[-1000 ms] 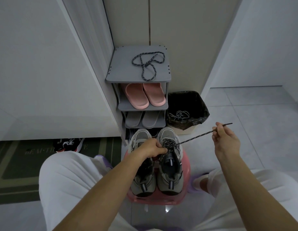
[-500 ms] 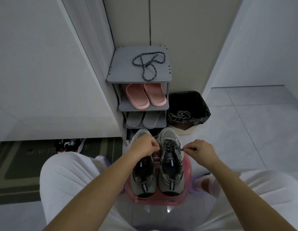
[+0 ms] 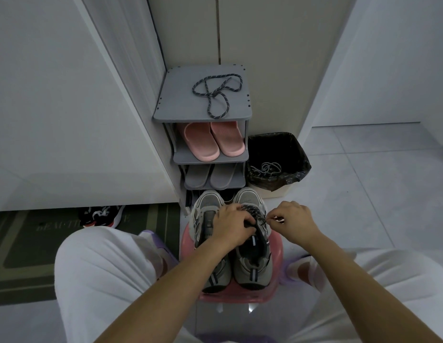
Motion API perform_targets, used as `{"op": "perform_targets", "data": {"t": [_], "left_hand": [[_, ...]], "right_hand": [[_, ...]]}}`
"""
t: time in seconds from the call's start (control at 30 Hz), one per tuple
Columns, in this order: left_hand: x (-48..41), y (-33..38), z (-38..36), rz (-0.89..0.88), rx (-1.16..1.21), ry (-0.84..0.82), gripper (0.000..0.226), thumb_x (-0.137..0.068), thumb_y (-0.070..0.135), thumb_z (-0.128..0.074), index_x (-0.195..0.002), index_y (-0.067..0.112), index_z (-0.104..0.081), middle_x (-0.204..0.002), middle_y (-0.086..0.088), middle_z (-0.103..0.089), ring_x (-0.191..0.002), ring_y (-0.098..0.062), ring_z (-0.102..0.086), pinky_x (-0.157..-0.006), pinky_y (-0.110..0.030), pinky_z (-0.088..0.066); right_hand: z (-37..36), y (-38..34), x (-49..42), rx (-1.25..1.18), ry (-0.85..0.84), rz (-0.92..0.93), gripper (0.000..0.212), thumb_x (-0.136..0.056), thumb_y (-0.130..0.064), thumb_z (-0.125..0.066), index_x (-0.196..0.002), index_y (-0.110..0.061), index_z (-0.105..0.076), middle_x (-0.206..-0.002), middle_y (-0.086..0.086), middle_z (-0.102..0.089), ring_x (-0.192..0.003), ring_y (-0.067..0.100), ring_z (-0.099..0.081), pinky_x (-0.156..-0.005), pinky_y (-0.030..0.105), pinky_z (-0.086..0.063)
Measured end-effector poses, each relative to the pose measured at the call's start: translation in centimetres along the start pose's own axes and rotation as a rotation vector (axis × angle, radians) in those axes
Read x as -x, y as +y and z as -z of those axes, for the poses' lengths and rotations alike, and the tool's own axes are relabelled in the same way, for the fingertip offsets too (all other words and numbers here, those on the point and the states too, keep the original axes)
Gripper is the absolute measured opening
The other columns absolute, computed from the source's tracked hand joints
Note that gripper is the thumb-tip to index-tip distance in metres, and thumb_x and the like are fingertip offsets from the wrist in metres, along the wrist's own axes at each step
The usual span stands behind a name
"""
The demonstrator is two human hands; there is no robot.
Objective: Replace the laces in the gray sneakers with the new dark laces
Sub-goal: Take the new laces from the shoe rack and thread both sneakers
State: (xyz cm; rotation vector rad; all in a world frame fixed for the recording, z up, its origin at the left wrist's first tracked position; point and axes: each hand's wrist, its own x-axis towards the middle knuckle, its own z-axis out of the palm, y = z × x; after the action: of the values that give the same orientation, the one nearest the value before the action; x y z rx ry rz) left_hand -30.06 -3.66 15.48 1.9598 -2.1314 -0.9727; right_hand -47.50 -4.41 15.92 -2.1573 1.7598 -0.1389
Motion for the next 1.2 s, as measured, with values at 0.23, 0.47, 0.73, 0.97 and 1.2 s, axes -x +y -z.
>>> {"op": "perform_targets", "data": {"t": [0.23, 0.47, 0.73, 0.97, 1.2], "left_hand": [[-0.1, 0.0, -0.4, 0.009, 0.011, 0.022, 0.029, -0.083, 0.041, -0.065, -0.111, 0.034, -0.066, -0.147, 0.004, -0.034, -0.137, -0.022, -0.02, -0.112, -0.042, -0.017], [-0.1, 0.4, -0.6, 0.025, 0.014, 0.05, 0.023, -0.084, 0.041, -0.062, -0.105, 0.032, -0.069, -0.144, 0.006, -0.038, -0.137, -0.019, -0.022, -0.11, -0.039, -0.017], [-0.2, 0.5, -0.4, 0.061, 0.057, 0.035, 0.014, -0.085, 0.034, -0.062, -0.096, 0.031, -0.071, -0.143, 0.009, -0.039, -0.136, -0.018, -0.024, -0.11, -0.04, -0.019], [0.0, 0.2, 1.1, 0.084, -0.026, 0.057, 0.014, -0.087, 0.028, -0.056, -0.087, 0.024, -0.07, -0.134, 0.009, -0.044, -0.132, -0.017, -0.027, -0.116, -0.049, -0.006], [1.8, -4.2, 3.8, 0.126, 0.03, 0.016, 0.019, -0.079, 0.025, -0.062, -0.061, 0.026, -0.066, -0.082, 0.021, -0.049, -0.115, -0.016, -0.048, -0.109, -0.053, -0.029]], "right_hand": [[-0.4, -0.6, -0.3, 0.046, -0.053, 0.008, 0.021, -0.09, -0.04, -0.052, -0.102, -0.036, -0.068, -0.106, -0.006, -0.058, -0.108, 0.016, -0.047, -0.094, 0.033, -0.031], [-1.3, -0.7, 0.9, 0.001, 0.059, -0.033, 0.029, -0.081, -0.047, -0.063, -0.106, -0.032, -0.069, -0.108, -0.004, -0.059, -0.107, 0.02, -0.05, -0.092, 0.035, -0.034], [-5.3, -2.4, 5.3, -0.031, 0.258, -0.113, 0.027, -0.077, -0.039, -0.064, -0.084, -0.014, -0.072, -0.075, 0.004, -0.062, -0.061, 0.027, -0.062, -0.055, 0.032, -0.046], [-5.7, -3.1, 4.8, -0.306, 0.179, -0.282, 0.022, -0.088, -0.033, -0.058, -0.1, -0.019, -0.07, -0.08, -0.003, -0.048, -0.075, 0.022, -0.057, -0.061, 0.029, -0.04], [-5.4, -3.1, 4.6, -0.339, 0.147, -0.286, 0.021, -0.087, -0.03, -0.06, -0.102, -0.019, -0.071, -0.081, -0.003, -0.048, -0.076, 0.022, -0.056, -0.063, 0.028, -0.039]]}}
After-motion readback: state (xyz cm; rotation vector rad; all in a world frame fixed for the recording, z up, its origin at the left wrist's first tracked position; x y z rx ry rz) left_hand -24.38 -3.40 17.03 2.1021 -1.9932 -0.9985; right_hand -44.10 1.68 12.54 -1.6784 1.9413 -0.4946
